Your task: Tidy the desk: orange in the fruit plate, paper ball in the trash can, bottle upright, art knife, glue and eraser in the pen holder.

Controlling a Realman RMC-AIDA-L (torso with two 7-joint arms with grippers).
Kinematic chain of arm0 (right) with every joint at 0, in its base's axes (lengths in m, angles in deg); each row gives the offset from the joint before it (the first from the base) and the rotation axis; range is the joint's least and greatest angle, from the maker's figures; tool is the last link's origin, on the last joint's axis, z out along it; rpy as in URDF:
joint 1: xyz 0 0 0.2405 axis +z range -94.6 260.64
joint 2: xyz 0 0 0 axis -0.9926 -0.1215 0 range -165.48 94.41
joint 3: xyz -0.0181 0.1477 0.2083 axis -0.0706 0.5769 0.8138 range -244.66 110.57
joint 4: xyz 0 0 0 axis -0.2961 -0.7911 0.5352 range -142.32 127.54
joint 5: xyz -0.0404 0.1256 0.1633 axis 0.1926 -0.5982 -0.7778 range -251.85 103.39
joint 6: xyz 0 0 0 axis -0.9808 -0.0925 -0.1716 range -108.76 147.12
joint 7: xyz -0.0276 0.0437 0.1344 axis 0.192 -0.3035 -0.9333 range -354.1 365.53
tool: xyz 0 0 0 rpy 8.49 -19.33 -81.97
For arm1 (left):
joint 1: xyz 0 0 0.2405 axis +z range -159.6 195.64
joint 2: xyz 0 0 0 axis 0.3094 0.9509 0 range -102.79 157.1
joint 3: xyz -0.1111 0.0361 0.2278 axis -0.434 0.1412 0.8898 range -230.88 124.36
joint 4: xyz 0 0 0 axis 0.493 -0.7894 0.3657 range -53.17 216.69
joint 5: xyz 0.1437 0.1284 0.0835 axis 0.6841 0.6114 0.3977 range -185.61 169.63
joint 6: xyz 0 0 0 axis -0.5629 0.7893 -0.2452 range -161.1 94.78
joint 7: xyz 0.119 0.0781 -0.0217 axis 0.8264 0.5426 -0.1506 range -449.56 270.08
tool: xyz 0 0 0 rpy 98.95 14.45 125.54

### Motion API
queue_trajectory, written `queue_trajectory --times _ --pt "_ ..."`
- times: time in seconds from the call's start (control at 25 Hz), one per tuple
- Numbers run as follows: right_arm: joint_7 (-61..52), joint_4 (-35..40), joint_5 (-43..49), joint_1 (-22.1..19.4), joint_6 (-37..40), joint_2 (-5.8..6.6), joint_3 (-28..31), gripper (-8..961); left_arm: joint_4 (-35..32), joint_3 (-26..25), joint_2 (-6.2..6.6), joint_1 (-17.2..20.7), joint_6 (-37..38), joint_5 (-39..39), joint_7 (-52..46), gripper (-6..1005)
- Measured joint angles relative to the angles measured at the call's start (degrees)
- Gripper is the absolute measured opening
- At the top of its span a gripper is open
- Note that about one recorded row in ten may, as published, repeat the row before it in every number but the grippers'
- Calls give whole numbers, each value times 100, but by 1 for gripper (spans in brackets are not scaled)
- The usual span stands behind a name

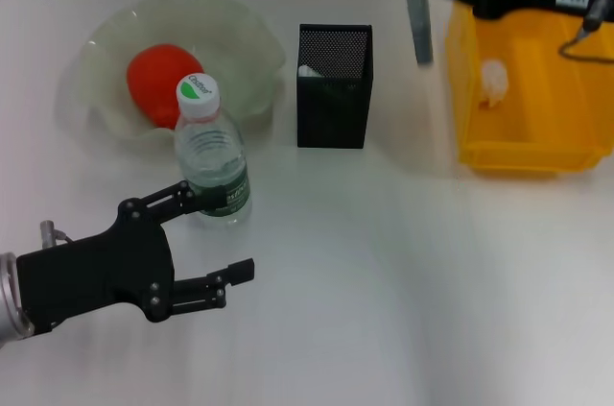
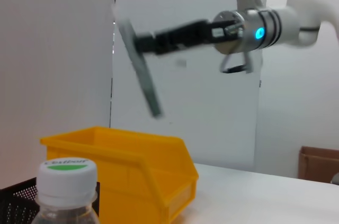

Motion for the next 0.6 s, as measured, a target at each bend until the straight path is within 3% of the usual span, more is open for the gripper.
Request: queue_trajectory --times 0.04,0.08,0.12,0.16,0.2,0.24,0.28,0.32,0.48,0.6 --pt "0 0 0 0 0 0 0 139 0 0 0 0 0 0 0 842" --pt "1197 -887 -761 214 -179 11 -13 139 1 11 -2 -2 -3 0 0 842" --pt "1619 -1333 -1011 367 -226 20 -2 139 3 25 -8 -7 -10 0 1 842" --pt "1619 -1333 -1011 367 -226 20 -2 139 3 25 -8 -7 -10 0 1 842" --pt "2467 -2240 -1365 759 -262 33 40 138 3 25 -8 -8 -13 0 2 842" --pt "2467 -2240 -1365 759 -262 33 40 138 3 25 -8 -8 -13 0 2 842" --pt "3034 -3050 -1526 1166 -302 36 96 138 3 28 -9 -18 -15 0 3 842" --pt "3034 -3050 -1526 1166 -302 36 96 138 3 28 -9 -18 -15 0 3 842" --pt "3861 -4404 -1625 2022 -825 20 107 137 3 33 -9 -51 -18 0 3 842" --pt "4122 -4737 -1633 2211 -975 2 87 135 3 33 -8 -52 -19 0 3 842"
